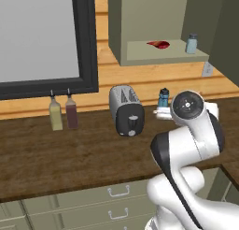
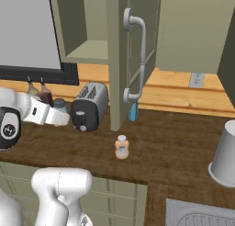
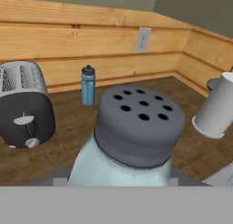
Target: Put the shaker and condiment bottle from the counter next to their counterparts in the cabinet.
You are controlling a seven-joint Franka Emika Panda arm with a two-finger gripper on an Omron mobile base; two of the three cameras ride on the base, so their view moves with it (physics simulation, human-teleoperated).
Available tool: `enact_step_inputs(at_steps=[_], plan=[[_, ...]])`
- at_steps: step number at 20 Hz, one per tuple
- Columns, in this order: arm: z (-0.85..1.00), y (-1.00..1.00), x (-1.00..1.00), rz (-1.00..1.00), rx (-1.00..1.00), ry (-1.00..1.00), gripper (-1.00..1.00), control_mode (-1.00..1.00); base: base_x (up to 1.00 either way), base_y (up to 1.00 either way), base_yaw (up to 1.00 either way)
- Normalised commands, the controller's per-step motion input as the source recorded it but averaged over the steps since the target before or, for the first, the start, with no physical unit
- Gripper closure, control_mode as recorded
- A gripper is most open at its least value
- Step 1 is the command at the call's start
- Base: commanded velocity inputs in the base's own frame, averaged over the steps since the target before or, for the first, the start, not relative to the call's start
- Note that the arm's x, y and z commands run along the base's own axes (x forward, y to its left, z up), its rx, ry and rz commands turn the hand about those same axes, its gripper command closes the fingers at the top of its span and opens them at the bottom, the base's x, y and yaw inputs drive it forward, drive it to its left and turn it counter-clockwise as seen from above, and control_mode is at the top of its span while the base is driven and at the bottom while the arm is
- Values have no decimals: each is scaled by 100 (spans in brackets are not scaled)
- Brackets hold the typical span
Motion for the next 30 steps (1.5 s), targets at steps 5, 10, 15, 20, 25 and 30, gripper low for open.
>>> enact_step_inputs(at_steps=[5,10,15,20,25,30], plan=[[63,-19,4,8,0,-5,100,-100,0,0,0],[89,-40,0,6,0,-16,100,-100,0,0,0],[62,-20,1,9,3,-10,100,-100,0,0,0],[34,-2,52,16,5,7,100,-100,0,0,0],[28,-8,50,9,0,2,100,-100,0,0,0],[-12,17,37,7,-8,4,100,-100,0,0,0]])
